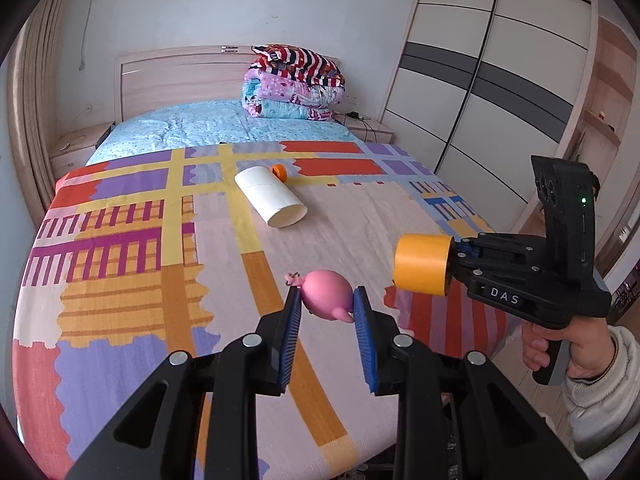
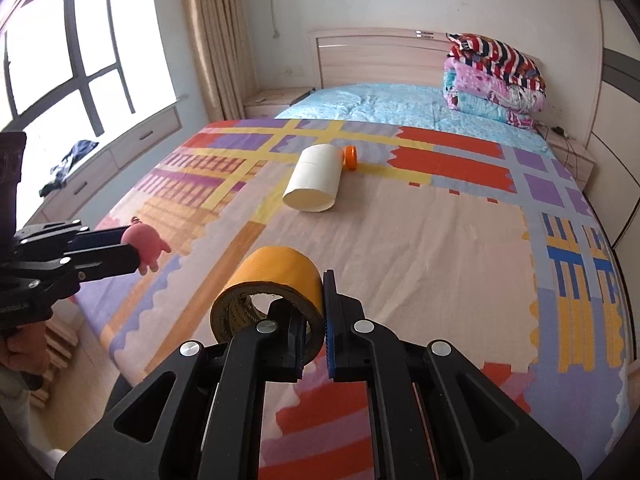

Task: Collect trash
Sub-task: 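Carry the pink pig and tape roll over the black trash bag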

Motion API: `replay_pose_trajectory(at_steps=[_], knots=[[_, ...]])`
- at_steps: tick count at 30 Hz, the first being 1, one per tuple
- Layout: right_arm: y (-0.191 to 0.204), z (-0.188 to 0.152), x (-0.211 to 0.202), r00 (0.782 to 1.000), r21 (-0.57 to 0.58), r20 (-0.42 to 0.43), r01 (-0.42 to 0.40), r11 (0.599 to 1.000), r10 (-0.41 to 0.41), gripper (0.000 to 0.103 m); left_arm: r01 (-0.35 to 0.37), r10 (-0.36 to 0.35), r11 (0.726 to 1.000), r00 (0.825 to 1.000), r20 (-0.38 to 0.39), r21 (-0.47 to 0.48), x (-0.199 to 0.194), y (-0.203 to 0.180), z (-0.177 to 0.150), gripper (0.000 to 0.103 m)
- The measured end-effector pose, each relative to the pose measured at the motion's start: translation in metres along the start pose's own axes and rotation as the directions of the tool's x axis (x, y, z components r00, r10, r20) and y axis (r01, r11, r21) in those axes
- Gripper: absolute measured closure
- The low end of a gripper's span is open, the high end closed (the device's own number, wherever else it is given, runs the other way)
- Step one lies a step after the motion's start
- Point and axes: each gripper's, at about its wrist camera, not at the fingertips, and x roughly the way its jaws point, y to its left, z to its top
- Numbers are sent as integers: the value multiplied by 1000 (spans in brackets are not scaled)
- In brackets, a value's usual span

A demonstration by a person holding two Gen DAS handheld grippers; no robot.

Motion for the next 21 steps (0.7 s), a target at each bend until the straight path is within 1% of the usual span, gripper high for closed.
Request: replay_pose_trajectory(at_steps=[5,12,17,21], knots=[[15,-31,-22,999,-30,-24,-34,999,33,95,30,-29,999,999,-20,44,-10,-21,-25,77],[30,-68,-48,996,-43,-49,-76,996,74,95,68,-63,996,995,-73,64,-17,-37,-63,77],[35,-96,-52,991,-24,-85,-109,994,106,95,94,-86,993,989,-123,64,-15,-45,-91,77],[37,-122,-48,982,5,-126,-142,990,142,95,114,-103,992,981,-167,61,-9,-50,-112,77]])
